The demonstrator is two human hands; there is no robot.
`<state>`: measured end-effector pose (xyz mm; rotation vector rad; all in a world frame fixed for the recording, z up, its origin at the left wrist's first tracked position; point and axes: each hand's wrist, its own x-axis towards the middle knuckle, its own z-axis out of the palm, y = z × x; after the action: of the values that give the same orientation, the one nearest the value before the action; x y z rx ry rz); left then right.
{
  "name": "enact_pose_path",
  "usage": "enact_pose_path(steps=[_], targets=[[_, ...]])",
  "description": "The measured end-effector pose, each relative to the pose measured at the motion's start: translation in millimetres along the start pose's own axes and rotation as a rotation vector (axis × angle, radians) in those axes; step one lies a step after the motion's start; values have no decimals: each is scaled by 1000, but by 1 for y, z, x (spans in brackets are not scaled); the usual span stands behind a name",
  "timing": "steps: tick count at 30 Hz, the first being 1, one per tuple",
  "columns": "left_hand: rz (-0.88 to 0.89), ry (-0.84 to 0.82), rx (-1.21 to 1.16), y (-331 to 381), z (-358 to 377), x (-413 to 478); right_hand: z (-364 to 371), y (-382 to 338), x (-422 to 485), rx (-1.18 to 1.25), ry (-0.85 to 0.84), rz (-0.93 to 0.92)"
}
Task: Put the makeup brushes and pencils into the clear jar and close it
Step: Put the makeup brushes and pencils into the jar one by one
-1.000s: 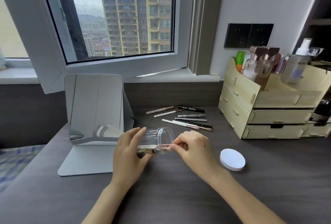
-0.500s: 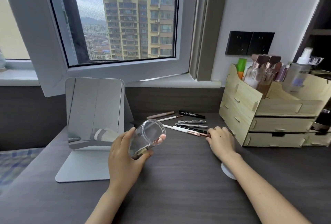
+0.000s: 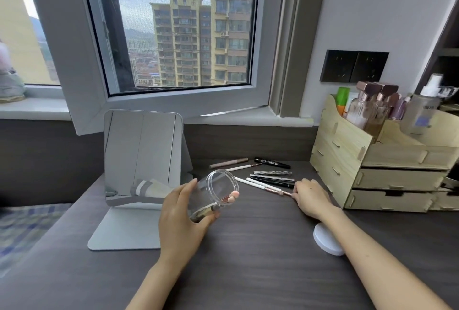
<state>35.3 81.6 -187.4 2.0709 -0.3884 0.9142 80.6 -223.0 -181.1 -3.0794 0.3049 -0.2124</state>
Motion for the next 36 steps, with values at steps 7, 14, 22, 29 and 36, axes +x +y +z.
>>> enact_pose_path(steps=[7, 14, 22, 29, 36], targets=[[27, 8, 7, -2, 2, -1, -38, 4, -40, 666, 350, 74], [71, -22, 43, -4, 6, -3, -105, -7, -110, 967, 315, -208], [142, -65, 42, -4, 5, -5, -80, -85, -116, 723, 306, -305], [167, -101, 61, -5, 5, -5, -57, -108, -110, 621, 334, -371], [147, -71, 70, -4, 6, -3, -33, -60, -55, 555, 366, -3]])
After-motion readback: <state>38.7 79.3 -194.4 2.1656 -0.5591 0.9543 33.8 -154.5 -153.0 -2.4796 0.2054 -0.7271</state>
